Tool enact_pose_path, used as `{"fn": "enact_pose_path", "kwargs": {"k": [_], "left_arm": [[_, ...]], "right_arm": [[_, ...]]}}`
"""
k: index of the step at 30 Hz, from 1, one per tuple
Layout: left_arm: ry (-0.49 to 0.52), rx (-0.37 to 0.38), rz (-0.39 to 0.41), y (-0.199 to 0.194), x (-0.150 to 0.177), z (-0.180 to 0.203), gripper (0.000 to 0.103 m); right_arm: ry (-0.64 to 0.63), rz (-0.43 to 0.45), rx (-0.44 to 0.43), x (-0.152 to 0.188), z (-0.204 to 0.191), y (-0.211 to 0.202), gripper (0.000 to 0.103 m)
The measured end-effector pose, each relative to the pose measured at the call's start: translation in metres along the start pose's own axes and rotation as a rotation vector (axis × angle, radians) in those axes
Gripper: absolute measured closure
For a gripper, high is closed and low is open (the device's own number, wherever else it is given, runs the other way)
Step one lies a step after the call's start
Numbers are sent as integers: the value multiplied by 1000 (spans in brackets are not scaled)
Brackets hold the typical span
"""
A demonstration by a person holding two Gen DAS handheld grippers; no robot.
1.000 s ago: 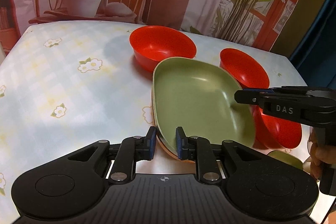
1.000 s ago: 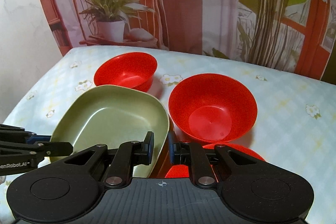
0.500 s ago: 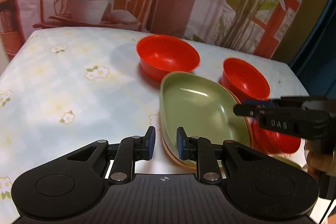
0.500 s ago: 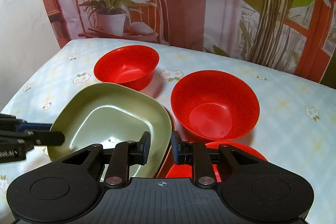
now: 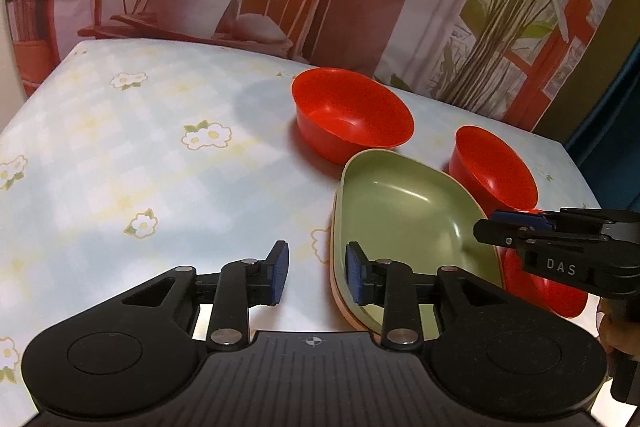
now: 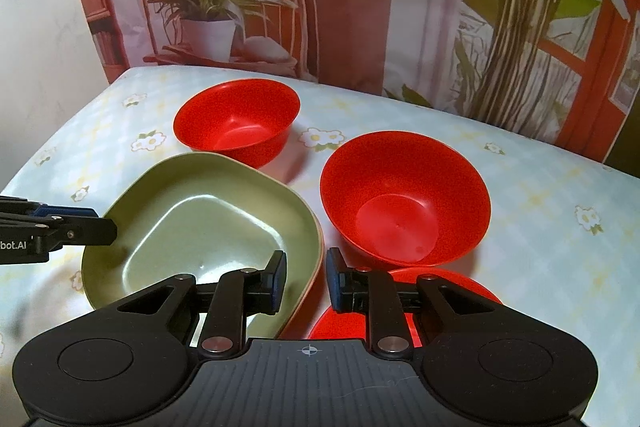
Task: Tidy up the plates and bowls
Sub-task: 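Lower the green plate onto the orange plate and open the left tool, then move the left tool to the second green plate rim and close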
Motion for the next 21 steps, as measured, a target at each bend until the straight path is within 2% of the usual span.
{"fn": "enact_pose_path", "kwargs": {"k": [3, 7, 13, 21], "left_arm": [[-5, -1, -7, 3, 1, -3, 69], [-16, 2, -7, 3, 4, -7, 64], [21, -4, -30, 6, 8, 0, 64], [20, -21, -22, 3, 12, 1, 65]], "right_arm": [[-7, 4, 8, 1, 0, 0, 84], [-14, 5, 21, 0, 3, -1, 84], [-22, 6, 39, 1, 2, 0, 84], [-11, 15, 36, 1, 5, -3, 83]]}}
Point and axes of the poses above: each gripper's, at about its wrist camera, not at the fingertips, and y roughly the way its jaws point, z to its right, x to its underside, the point moved 2 cm from there along y, roughly the way its jaws point, and after that the axes turned 3 degrees about z, right-handed, at the moved point
